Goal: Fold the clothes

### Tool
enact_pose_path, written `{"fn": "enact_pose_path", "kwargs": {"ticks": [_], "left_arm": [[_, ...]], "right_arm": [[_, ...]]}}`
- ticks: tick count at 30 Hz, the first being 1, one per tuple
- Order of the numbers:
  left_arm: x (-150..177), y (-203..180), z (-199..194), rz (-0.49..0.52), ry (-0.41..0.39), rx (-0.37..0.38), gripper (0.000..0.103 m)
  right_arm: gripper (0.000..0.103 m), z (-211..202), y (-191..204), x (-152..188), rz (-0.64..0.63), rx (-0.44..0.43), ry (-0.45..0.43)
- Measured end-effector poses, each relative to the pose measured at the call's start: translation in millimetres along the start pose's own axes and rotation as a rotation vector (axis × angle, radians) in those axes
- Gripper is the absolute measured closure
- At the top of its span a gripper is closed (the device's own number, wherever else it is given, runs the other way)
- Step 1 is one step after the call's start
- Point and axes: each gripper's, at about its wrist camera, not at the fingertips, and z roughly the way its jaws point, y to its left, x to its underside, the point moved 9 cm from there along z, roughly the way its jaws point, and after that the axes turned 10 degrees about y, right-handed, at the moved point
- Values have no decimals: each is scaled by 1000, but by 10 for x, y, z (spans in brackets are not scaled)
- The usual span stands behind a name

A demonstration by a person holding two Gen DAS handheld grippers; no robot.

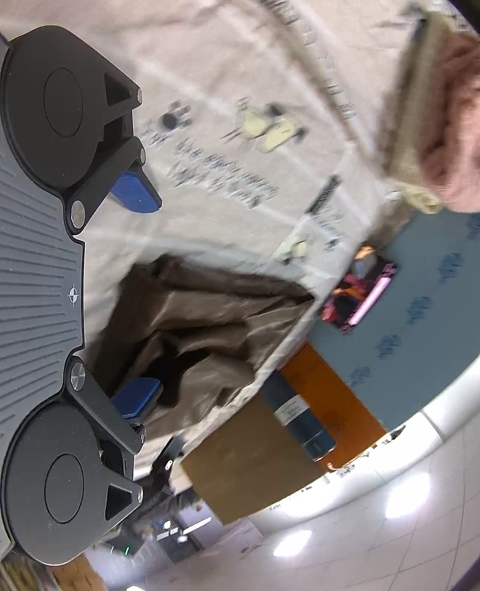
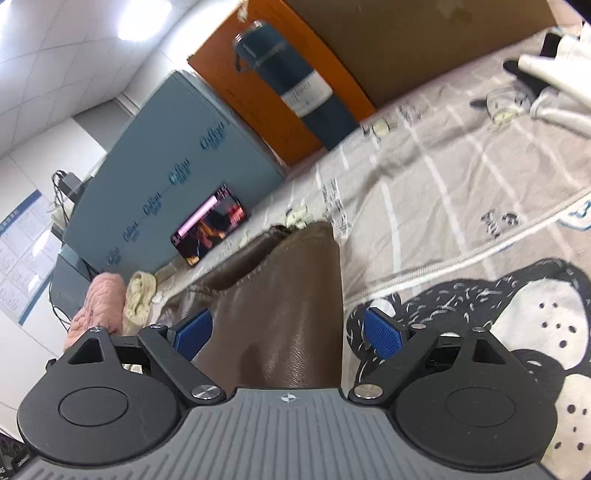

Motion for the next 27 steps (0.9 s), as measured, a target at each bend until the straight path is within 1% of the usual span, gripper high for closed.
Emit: {"fn": "enact_pose_path", "kwargs": {"ticks": [5,10,11,12,13,14,15,17,18,19,20,21,22,23,24,27], "left_arm": [[-3,-118,195,-47,64,81,0],[-175,-213,436,-43,13,103,0],[-211,-227,475,-46,-2,112,0],[-243,-249,505,-46,-16,117,0],[-270,-268,532,-42,-28,119,0],[-287,-280,553,-30,-35,113,1],[-301,-291,570,-14,-43,105,2],[-313,-307,581,33,-70,72,17],[-318,-310,587,55,-81,56,35],[-323,-299,595,74,-86,41,56],[-331,-284,596,89,-92,29,65],[-339,-270,593,103,-98,22,71],[-348,-264,576,110,-103,30,78],[-356,-277,541,122,-111,40,80],[-365,-289,507,134,-118,51,81],[-390,-324,398,169,-142,83,83]], "right_arm": [[14,138,59,-44,-11,-9,38],[14,253,134,-72,-6,-30,65],[16,274,148,-76,-4,-33,69],[24,288,159,-72,-1,-33,75],[29,299,168,-65,3,-32,82],[37,304,166,-59,2,-17,81],[46,306,159,-55,-1,2,77],[56,291,147,-50,-4,28,64],[61,282,141,-48,-5,39,57],[63,267,137,-48,-3,43,48],[67,251,133,-49,1,44,37],[71,234,129,-50,5,46,27],[75,211,154,-52,5,31,17],[81,185,189,-55,3,11,6],[85,159,224,-57,2,-9,-5],[89,68,434,-68,-26,-73,-34]]}}
